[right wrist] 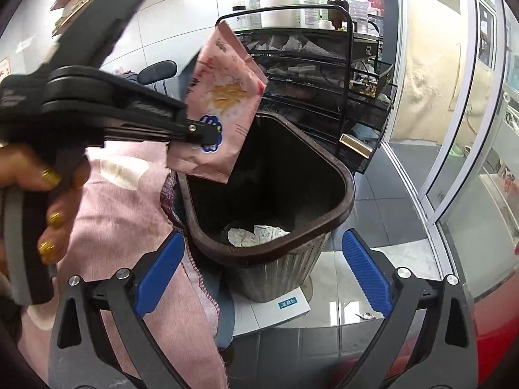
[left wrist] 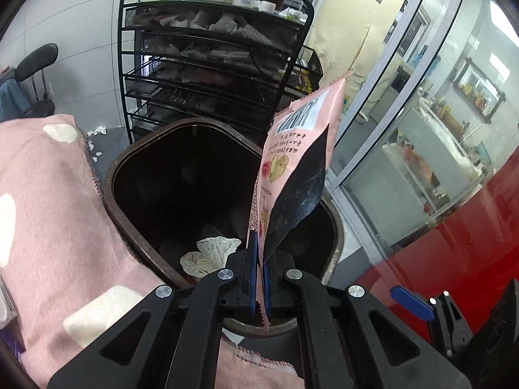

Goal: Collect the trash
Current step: 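Lower the pink wrapper into the bin and open the left tool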

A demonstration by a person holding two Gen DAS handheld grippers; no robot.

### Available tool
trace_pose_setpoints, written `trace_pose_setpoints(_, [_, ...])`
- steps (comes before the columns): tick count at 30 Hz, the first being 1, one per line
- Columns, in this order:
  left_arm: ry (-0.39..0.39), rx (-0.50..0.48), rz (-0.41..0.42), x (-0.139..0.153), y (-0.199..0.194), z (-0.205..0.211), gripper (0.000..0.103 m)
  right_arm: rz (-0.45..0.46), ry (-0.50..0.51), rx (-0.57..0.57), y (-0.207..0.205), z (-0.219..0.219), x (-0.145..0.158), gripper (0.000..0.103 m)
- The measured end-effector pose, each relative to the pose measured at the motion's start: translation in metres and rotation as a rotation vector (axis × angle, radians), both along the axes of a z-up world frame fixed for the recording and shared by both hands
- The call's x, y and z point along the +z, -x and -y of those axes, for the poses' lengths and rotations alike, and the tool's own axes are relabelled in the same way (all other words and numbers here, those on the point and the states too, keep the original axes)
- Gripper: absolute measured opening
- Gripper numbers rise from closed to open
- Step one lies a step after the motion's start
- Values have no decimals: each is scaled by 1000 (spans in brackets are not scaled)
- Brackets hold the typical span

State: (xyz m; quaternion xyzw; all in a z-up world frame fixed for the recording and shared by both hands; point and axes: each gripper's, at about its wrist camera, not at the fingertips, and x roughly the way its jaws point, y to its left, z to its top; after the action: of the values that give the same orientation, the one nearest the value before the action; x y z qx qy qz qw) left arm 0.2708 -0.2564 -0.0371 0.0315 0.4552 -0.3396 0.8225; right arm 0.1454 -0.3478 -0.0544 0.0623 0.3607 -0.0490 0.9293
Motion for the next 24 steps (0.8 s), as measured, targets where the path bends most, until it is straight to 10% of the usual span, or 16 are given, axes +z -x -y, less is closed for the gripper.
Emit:
trace_pose_setpoints(4, [-17, 5, -22, -4, -2, 4, 8, -11, -5, 4, 2, 0, -3, 96])
trace_pose_setpoints(8, [-26, 41, 10, -4, 1, 0, 70, -14, -9, 6, 2, 0, -4, 97])
trace_pose_setpoints(10, [3, 56, 14, 0, 4, -6, 78, -12, -12, 6, 2, 0, -4, 97])
trace_pose_setpoints(24, [-4, 100, 186, 30, 40, -33, 92, -17, -7, 18, -4, -6, -4, 97])
